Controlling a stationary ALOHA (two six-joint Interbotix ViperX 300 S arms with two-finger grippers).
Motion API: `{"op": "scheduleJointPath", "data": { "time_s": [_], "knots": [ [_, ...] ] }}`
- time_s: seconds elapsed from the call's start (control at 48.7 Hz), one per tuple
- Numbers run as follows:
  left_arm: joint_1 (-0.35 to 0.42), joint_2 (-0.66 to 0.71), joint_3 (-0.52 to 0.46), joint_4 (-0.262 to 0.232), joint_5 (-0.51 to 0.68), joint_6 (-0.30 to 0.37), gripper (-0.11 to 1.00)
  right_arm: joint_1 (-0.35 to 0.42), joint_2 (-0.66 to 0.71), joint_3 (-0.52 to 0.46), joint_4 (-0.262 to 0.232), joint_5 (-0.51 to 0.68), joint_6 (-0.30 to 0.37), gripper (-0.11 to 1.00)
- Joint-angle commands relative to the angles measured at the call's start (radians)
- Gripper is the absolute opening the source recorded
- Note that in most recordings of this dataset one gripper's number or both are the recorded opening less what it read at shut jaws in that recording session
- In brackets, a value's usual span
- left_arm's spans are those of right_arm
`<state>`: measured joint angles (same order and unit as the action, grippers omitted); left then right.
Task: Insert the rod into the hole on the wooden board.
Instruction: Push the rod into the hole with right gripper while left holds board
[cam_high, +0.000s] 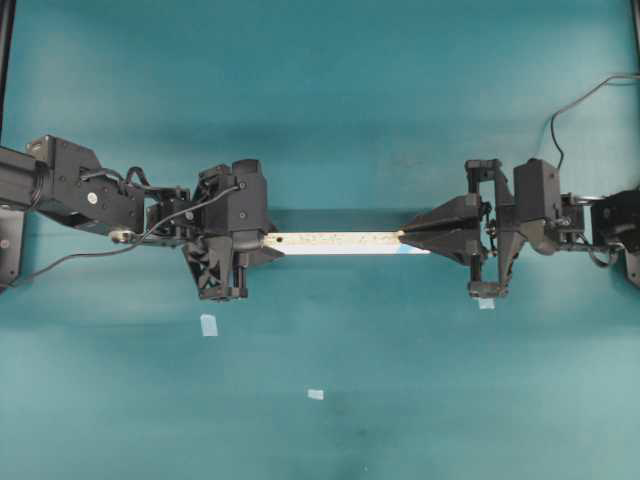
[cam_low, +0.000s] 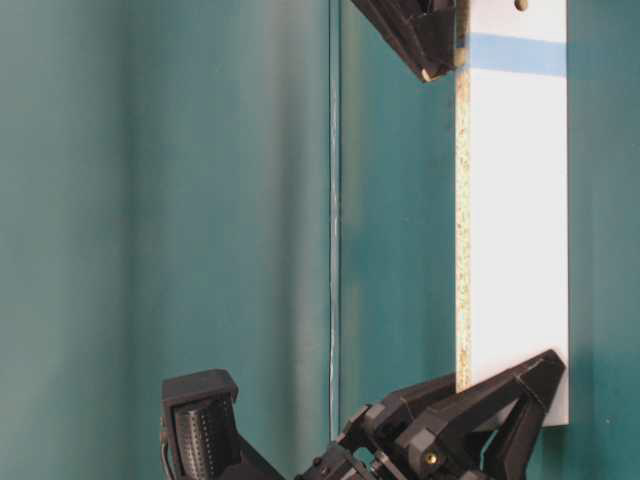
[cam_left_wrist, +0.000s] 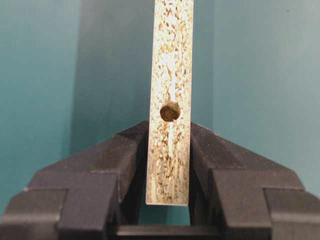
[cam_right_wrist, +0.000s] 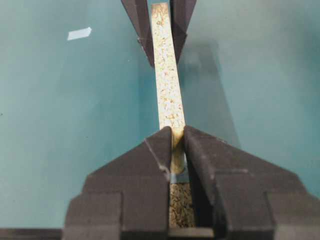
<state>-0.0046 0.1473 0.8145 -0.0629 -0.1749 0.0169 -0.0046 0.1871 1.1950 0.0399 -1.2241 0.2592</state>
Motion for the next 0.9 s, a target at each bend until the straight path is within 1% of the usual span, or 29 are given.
{"op": "scheduleJointPath", "data": {
  "time_s": [0.0, 0.164, 0.431, 0.719, 0.883],
  "knots": [
    [-0.003, -0.015, -0.008, 0.002, -0.003, -0.003, 0.33, 0.000, -0.023, 0.005, 0.002, -0.002, 0.002, 0.10],
    [-0.003, -0.015, -0.008, 0.002, -0.003, -0.003, 0.33, 0.000, -0.037, 0.020, 0.002, 0.000, 0.003, 0.10],
    [-0.003, -0.014, -0.009, 0.002, -0.003, -0.003, 0.33, 0.002, -0.086, 0.058, 0.000, 0.063, 0.002, 0.10],
    [-0.005, -0.014, -0.012, 0.002, -0.003, -0.003, 0.33, 0.005, -0.087, 0.043, -0.005, 0.101, 0.000, 0.10],
    [-0.003, -0.014, -0.012, 0.002, -0.003, -0.003, 0.33, 0.006, -0.087, 0.028, -0.015, 0.132, -0.002, 0.10]
  ]
}}
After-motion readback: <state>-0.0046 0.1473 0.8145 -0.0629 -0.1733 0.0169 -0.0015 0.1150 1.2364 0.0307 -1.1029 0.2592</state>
